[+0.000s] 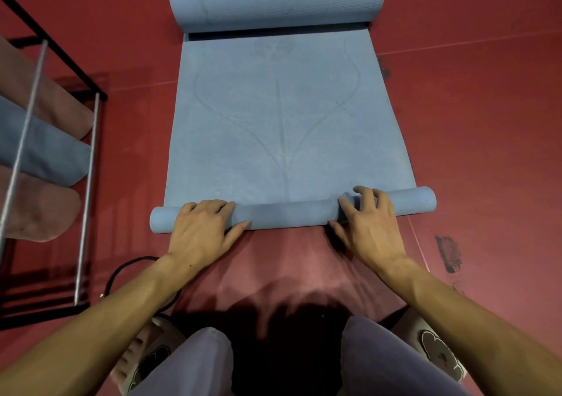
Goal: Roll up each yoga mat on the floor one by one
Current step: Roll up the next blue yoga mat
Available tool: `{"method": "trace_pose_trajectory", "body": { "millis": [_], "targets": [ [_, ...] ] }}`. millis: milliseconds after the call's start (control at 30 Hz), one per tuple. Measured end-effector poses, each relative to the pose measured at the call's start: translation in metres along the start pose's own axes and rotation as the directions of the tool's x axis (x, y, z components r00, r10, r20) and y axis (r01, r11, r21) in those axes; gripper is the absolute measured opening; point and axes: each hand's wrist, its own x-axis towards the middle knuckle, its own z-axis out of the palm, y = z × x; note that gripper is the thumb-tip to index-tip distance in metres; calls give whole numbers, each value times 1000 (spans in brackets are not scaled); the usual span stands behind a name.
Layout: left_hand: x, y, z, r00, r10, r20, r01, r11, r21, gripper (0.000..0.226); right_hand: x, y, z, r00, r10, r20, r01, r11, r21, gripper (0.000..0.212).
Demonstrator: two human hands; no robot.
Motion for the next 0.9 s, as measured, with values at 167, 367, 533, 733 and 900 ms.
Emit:
{"method": "trace_pose_trajectory", "body": {
  "millis": [167, 367, 533, 733, 900],
  "targets": [
    [-1, -7, 2, 998, 49, 42, -52, 996, 68, 77, 5, 0, -4, 1000, -27, 6, 28, 999, -31, 47],
    [3, -13, -1, 999, 48, 25, -48, 999, 10, 66, 9, -2, -5, 999, -28, 18, 28, 999, -31, 42],
    [10, -19, -5, 1000, 13, 22, -11, 996, -84, 51, 12, 2, -5, 999, -50, 8, 50, 998, 24, 49],
    [16, -26, -5, 999, 37, 1, -37, 991, -126, 44, 18, 10, -3, 999, -44, 8, 43, 999, 33, 50],
    [22, -38, -7, 997, 44, 66, -31, 982, -187, 59, 20, 16, -3, 997, -80, -2, 80, 997, 18, 40]
  ]
}}
